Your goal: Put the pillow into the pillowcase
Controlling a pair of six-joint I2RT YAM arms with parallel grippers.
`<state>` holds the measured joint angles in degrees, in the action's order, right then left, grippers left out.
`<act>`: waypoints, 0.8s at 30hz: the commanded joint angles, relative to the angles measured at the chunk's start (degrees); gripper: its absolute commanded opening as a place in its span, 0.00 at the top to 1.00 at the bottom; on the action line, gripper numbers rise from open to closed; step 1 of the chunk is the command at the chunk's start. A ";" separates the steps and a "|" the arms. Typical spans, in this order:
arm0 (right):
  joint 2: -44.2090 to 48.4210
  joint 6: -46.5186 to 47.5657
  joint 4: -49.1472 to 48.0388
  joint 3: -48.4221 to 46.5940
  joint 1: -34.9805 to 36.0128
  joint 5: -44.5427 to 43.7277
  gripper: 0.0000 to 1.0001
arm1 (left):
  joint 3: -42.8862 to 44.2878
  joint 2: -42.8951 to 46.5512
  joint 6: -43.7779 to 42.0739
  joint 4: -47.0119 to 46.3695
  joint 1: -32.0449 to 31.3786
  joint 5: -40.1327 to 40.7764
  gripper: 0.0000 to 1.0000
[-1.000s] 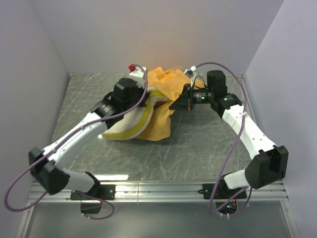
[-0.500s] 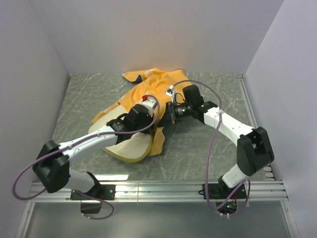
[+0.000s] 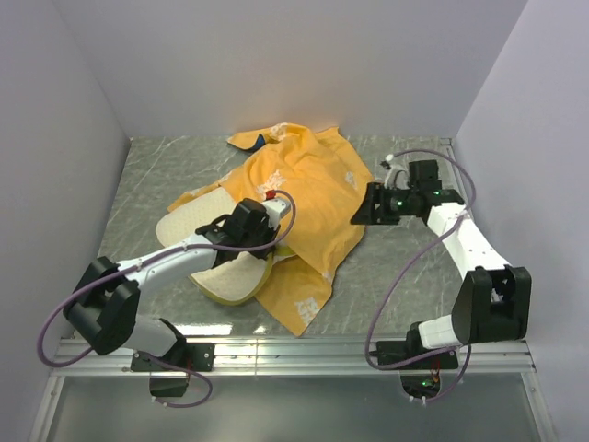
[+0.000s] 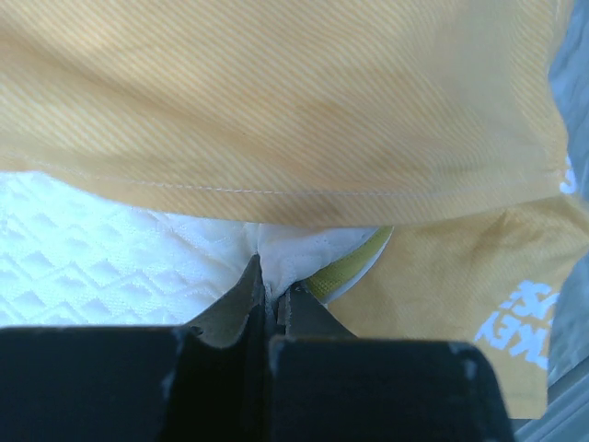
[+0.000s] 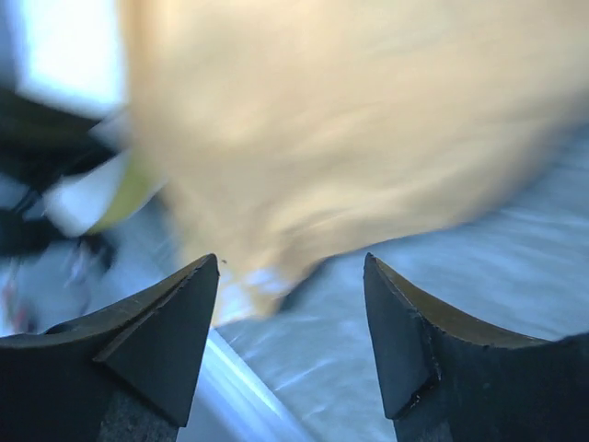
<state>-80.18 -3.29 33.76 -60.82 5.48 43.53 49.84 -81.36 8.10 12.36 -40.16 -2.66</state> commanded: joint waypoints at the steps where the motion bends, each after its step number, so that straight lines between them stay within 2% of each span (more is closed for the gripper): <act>1: -1.55 -4.51 -3.14 0.42 -3.01 -12.24 0.29 | -1.85 4.98 -7.13 1.61 0.52 -4.01 1.00; 4: -5.67 -9.97 -10.25 4.12 -4.41 -10.93 0.29 | 0.07 3.94 -6.43 3.54 0.44 -7.70 1.00; 6: -9.44 -12.51 -15.79 5.61 -5.21 -11.53 0.29 | 0.95 2.35 -3.98 3.72 1.13 -6.67 1.00; 11: -17.45 -17.71 -21.62 3.34 -7.85 -12.94 0.29 | -0.44 0.85 -0.72 3.20 5.08 -4.90 1.00; 16: -22.29 -20.09 -24.69 -2.98 -8.28 -17.68 0.24 | -1.06 2.26 -3.17 5.04 11.93 -6.13 1.00; 21: -28.70 -25.27 -29.97 -11.93 -10.31 -10.15 0.21 | -3.00 5.33 -10.01 7.24 14.15 -8.41 1.00; 24: -30.99 -25.11 -31.74 -17.64 -9.61 -13.09 0.20 | -3.70 6.04 -12.05 7.94 14.32 -7.63 1.00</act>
<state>-109.84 -26.52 7.57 -72.51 -4.36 31.00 46.94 -77.58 0.10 18.44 -26.06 -10.50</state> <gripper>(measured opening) 0.795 0.047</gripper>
